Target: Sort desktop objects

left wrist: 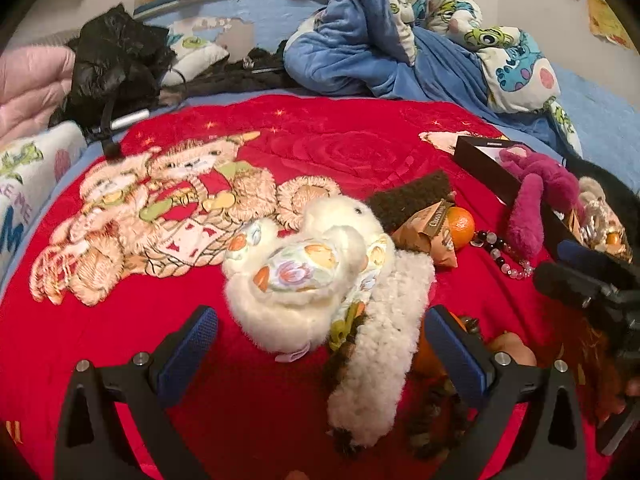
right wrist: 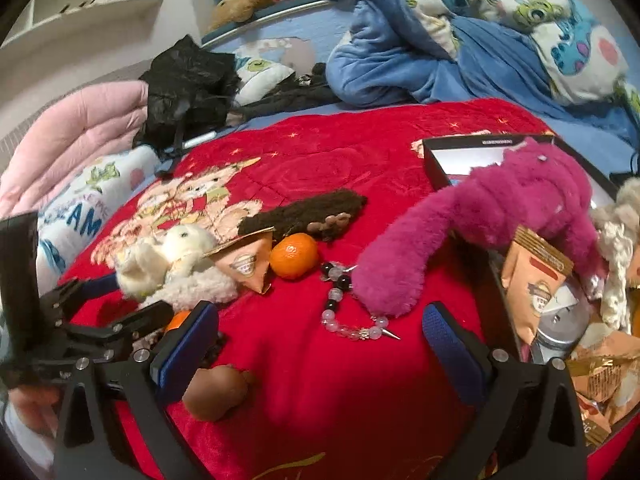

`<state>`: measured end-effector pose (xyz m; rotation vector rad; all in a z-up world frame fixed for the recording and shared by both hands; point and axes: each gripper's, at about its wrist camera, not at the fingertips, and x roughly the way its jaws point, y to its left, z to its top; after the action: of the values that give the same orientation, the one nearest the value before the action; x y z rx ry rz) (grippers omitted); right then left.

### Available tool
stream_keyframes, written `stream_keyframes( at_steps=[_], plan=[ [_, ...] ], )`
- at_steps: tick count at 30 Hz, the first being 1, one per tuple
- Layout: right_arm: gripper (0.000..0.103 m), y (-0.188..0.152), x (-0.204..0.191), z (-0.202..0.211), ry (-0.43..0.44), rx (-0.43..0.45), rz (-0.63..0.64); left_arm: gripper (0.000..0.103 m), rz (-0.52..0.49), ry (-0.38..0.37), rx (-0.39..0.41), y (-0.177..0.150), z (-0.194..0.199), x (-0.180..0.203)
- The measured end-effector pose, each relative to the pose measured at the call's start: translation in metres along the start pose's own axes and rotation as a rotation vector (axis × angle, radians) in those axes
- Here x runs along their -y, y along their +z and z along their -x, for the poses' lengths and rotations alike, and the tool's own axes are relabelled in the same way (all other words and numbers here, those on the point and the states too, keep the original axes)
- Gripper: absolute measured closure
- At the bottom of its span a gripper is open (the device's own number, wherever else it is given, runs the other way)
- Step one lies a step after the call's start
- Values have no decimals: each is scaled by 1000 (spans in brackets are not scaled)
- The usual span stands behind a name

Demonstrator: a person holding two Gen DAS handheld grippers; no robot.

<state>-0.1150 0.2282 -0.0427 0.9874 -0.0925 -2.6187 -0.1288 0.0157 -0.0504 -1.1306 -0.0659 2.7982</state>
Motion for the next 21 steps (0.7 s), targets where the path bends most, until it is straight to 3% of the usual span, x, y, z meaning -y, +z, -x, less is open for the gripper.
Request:
stream_keyframes(
  at_steps=[5,13,17,21],
  plan=[
    [0,0,-2,-9,-47,-23,15,0,32,8,-28,1,-8,-7],
    [9,0,0,-8,-80,-41,13,0,-137,161,-2,-1,-8,22],
    [24,-2,1,-10,-141,-74,32,0,-83,104,-37,0,-13,10],
    [26,-2,3,-9,-149,-78,32,0,-30,51,-85,-1,-23,-1]
  ],
)
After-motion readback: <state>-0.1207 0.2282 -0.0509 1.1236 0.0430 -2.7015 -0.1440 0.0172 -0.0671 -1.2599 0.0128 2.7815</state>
